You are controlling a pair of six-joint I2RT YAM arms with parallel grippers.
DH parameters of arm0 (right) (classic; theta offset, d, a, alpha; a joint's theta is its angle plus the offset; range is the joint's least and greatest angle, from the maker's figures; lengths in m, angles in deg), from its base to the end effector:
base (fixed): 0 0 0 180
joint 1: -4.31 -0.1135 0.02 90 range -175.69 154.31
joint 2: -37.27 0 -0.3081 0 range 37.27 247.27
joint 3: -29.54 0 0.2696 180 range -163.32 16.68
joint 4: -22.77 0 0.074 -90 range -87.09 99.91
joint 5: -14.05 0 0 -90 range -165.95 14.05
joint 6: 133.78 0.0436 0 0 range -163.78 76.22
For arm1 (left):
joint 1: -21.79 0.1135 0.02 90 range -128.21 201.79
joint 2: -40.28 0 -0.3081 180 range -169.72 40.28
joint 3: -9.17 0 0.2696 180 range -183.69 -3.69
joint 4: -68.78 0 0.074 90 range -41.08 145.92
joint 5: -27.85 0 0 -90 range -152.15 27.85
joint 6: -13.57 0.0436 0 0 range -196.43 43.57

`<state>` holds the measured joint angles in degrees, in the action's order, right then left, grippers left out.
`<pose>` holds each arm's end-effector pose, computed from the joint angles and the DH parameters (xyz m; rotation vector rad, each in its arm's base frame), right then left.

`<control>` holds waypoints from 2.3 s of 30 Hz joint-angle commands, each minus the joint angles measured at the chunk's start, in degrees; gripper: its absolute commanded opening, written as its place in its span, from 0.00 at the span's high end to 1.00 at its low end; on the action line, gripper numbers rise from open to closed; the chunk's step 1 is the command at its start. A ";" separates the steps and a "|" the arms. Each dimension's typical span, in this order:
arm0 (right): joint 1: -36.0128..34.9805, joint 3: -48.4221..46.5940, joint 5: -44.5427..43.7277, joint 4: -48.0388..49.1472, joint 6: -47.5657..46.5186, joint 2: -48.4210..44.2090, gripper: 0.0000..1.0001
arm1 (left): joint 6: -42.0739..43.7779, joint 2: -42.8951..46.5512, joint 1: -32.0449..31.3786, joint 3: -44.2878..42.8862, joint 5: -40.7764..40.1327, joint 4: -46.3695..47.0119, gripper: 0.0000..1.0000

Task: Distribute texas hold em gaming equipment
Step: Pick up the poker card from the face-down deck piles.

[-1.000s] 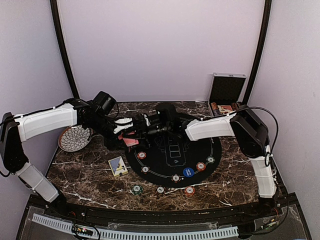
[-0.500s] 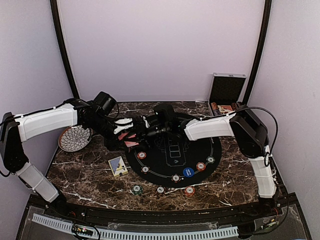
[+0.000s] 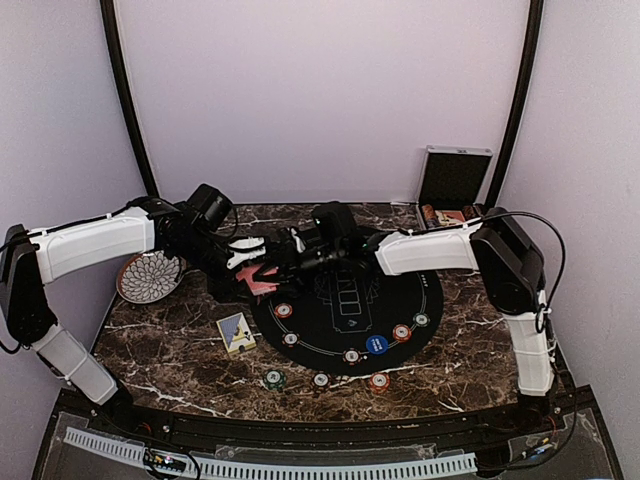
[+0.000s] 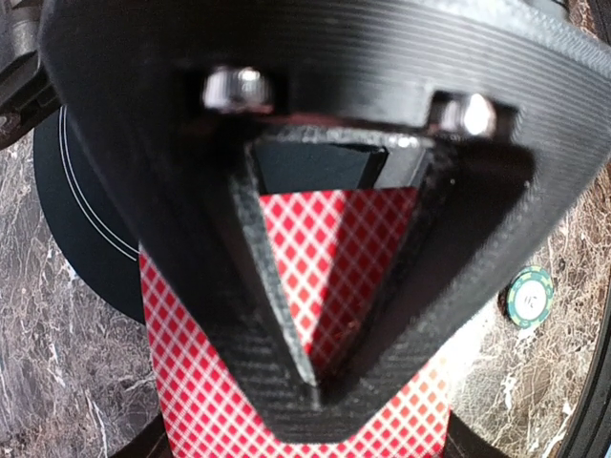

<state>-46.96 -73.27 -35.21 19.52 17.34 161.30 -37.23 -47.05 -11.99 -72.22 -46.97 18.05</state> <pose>0.3164 0.4400 0.2269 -0.3679 2.4575 1.7917 0.2742 -0.1972 0.2964 1.5878 1.9767 -0.3013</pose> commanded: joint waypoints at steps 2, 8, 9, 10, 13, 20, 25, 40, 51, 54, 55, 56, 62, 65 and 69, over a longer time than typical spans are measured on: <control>0.89 2.82 0.05 -1.14 0.01 -2.56 0.62 | -0.51 1.19 -0.14 -1.26 0.85 0.03 0.92; 1.21 4.53 1.60 1.24 0.85 -4.77 0.54 | -0.49 1.37 -0.15 -0.50 0.59 0.21 0.92; 1.21 4.73 1.69 1.36 0.84 -4.98 0.53 | -0.52 1.37 -0.15 -0.47 0.53 0.14 0.92; 1.29 4.97 1.76 1.50 0.88 -5.23 0.53 | -0.52 1.37 -0.15 -0.42 0.50 0.16 0.93; 1.55 5.58 2.02 1.63 1.09 -5.89 0.56 | -0.50 1.27 -0.15 -0.40 0.52 0.04 0.93; 2.11 7.92 2.84 1.64 0.93 -8.43 0.62 | -0.60 1.36 -0.10 0.16 0.10 -0.29 0.93; 2.16 8.66 3.68 2.66 1.70 -8.90 0.67 | -0.93 1.14 -0.15 0.54 0.08 0.12 0.93; 2.47 9.35 4.36 1.74 1.02 -10.19 0.80 | -0.98 0.82 -0.06 1.43 0.26 -0.71 0.94; 2.73 9.47 4.82 2.78 1.98 -10.73 0.84 | -0.79 0.37 -0.06 1.28 0.23 -0.85 0.95; 2.75 10.22 5.45 5.24 3.66 -10.63 0.85 | -0.51 0.38 -0.06 1.30 0.03 -0.88 0.95; 2.74 10.23 5.49 5.44 3.85 -10.46 0.85 | -0.48 0.40 -0.06 1.25 -0.06 -0.93 0.95; 2.70 10.24 5.64 5.73 4.11 -10.21 0.85 | -0.49 0.38 -0.06 1.18 -0.02 -0.96 0.95; 2.69 11.70 6.61 10.88 7.57 -8.87 0.88 | -0.62 0.24 -0.06 0.95 0.05 -1.36 0.96; 2.66 12.07 7.13 13.33 9.28 -8.41 0.89 | -0.62 0.09 -0.06 1.02 0.07 -1.42 0.96; 2.57 11.44 7.39 13.42 9.72 -7.53 0.85 | -0.93 -0.09 -0.06 0.80 0.39 -1.42 0.97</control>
<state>-44.64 -61.71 -29.09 28.50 25.63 152.86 -37.91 -47.09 -12.03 -71.41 -47.21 17.64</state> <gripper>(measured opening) 0.121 0.681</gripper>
